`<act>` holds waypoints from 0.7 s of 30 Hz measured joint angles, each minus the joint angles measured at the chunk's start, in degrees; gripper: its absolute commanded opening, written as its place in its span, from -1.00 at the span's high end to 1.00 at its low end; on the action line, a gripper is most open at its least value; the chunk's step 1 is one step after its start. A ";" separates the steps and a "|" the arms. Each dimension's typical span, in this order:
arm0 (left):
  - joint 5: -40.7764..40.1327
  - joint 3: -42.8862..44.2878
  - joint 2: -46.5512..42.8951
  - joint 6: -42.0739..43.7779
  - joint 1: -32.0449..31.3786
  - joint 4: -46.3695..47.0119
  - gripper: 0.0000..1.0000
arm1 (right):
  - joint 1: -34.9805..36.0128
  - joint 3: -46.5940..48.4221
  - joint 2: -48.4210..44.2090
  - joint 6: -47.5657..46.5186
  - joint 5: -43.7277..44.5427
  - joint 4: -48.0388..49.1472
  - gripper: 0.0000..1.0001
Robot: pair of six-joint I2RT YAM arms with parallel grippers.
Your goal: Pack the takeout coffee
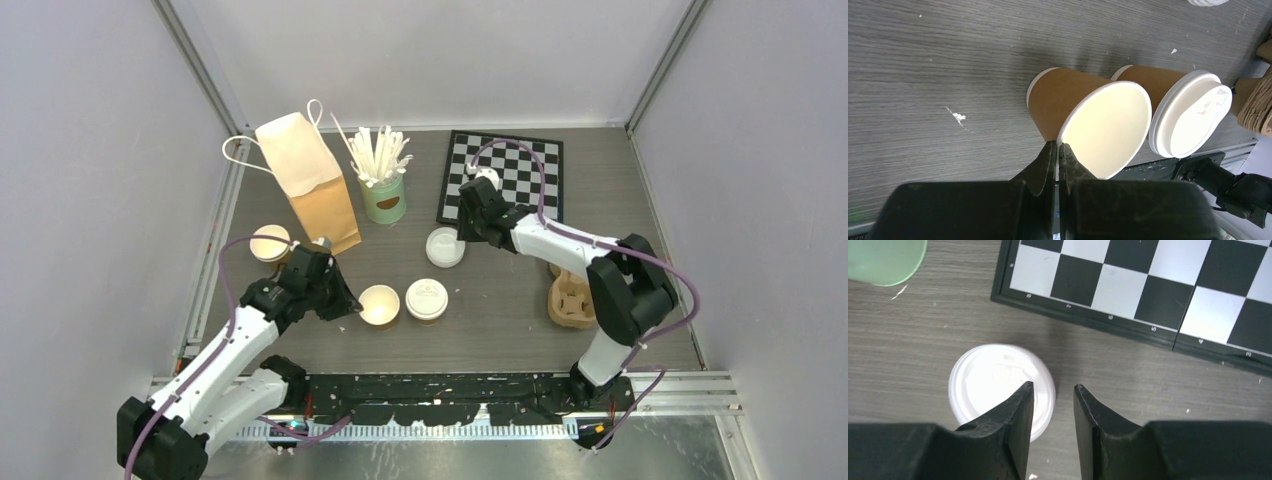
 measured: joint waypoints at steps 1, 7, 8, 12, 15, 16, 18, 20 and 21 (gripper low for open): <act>-0.22 0.00 -0.15 0.00 -0.13 0.00 0.97 | -0.46 0.57 1.03 -0.42 -0.31 0.13 0.25; -0.57 0.00 -0.63 0.20 -0.24 0.00 0.57 | -3.52 3.30 7.02 -1.62 -3.98 0.66 0.39; -0.55 0.00 -0.61 0.31 -0.26 0.00 0.47 | -3.78 3.50 7.67 -1.73 -4.55 0.76 0.40; -0.33 0.00 -0.57 0.46 -0.28 0.02 0.16 | -4.72 3.69 9.29 -2.32 -6.84 0.79 0.41; -0.17 0.09 -0.66 0.63 -0.28 -0.04 -0.22 | -4.72 3.72 9.40 -2.56 -7.93 0.83 0.39; -0.15 0.31 -0.74 0.79 -0.31 -0.22 -0.38 | -4.72 3.72 9.38 -2.58 -7.98 0.85 0.37; -0.11 1.14 -1.05 1.70 -0.31 -0.57 -0.62 | -4.72 3.72 9.38 -2.58 -7.91 0.63 0.33; -0.17 3.02 -1.55 2.64 -0.33 -1.57 -0.80 | -4.72 3.72 9.11 -2.58 -7.63 0.17 0.31; -0.17 4.04 -1.88 3.32 -0.33 -1.99 -0.84 | -4.72 3.72 8.83 -2.56 -7.41 -0.26 0.30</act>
